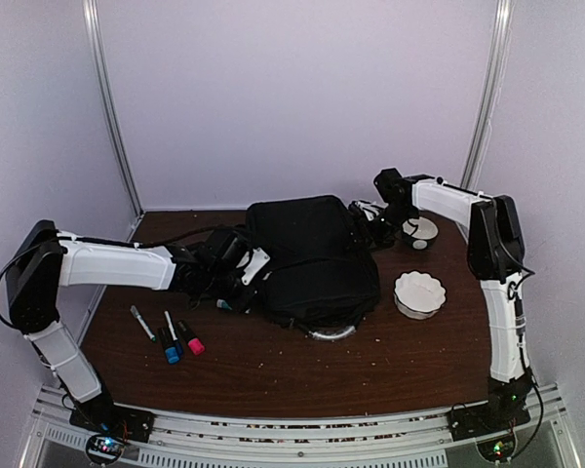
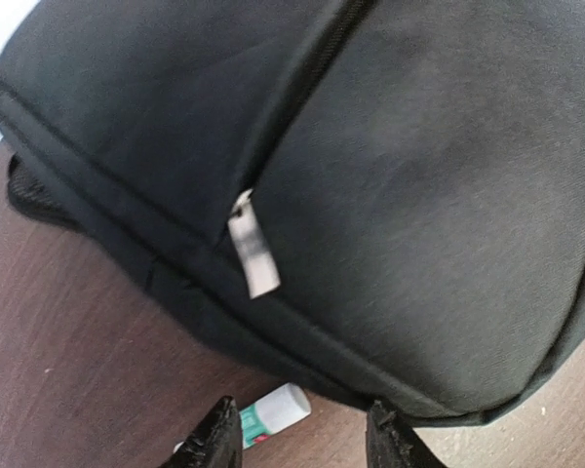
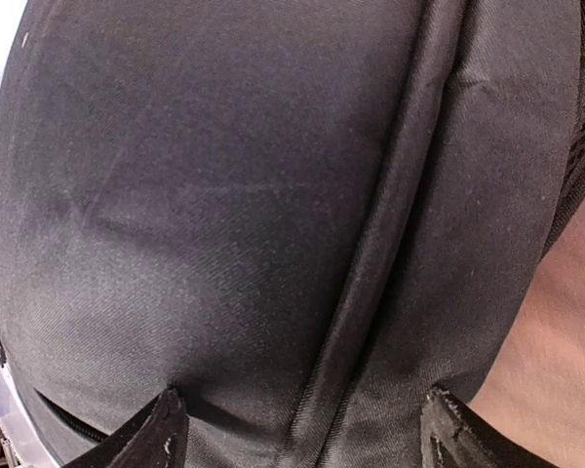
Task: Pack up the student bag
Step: Zip the largest pocket of the bag in the student bag, then move the student bag to the center of the board.
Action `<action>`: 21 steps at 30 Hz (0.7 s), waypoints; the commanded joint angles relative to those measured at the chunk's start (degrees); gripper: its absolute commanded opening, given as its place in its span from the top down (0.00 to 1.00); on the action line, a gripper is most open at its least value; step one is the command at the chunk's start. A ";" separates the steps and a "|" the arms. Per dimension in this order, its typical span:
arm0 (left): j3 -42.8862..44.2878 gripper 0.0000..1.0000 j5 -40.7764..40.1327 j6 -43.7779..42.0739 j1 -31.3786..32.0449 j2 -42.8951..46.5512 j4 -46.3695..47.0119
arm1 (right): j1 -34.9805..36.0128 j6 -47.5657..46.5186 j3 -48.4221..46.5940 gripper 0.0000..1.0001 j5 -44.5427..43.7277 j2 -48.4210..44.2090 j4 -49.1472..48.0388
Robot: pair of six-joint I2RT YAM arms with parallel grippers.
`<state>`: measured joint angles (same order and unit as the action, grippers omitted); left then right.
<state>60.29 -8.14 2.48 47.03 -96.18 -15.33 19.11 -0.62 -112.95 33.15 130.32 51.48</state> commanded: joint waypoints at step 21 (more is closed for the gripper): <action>-4.08 0.52 8.82 -9.86 2.04 1.44 15.52 | 2.51 -4.47 -8.16 0.18 -8.87 -10.69 -1.54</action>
<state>59.48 0.60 -0.27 47.40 -99.35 -4.99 23.31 -3.31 -129.56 27.97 134.43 54.26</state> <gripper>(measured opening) 0.469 0.823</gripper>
